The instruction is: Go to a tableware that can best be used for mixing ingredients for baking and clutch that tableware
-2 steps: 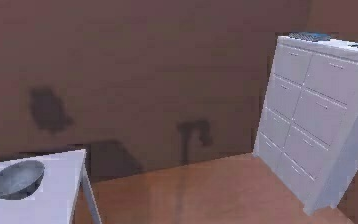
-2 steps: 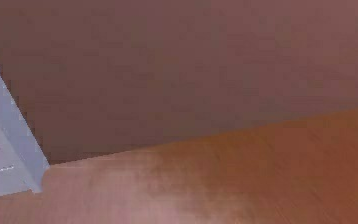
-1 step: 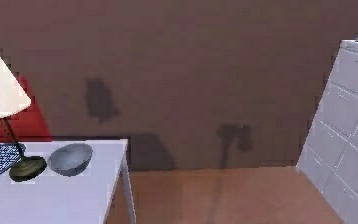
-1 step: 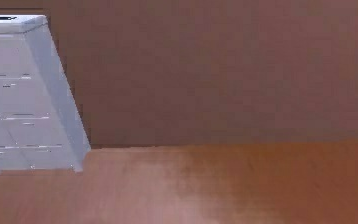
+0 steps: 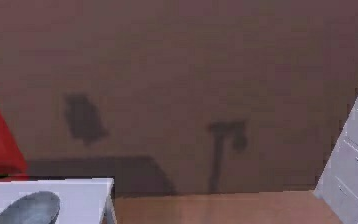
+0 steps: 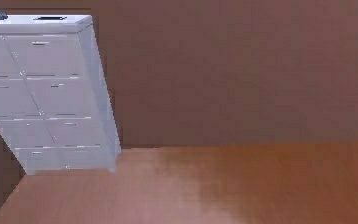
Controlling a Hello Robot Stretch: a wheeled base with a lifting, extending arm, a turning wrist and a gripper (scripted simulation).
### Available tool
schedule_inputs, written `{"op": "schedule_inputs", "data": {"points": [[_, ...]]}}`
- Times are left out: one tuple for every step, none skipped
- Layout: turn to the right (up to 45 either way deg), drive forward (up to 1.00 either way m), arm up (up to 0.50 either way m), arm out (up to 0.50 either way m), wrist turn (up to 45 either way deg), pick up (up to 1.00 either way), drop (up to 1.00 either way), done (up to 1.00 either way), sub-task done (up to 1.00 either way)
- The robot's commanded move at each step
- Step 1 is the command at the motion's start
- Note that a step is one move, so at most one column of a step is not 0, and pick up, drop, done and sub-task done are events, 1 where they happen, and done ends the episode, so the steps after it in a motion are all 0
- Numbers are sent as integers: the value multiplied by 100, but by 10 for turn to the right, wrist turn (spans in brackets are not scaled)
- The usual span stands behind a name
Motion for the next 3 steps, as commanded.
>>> {"op": "schedule_inputs", "data": {"points": [[-450, 0, 0, 0, 0, 0, 0, 0, 0], [-450, 0, 0, 0, 0, 0, 0, 0, 0], [-390, 0, 0, 0, 0, 0, 0, 0, 0]]}}
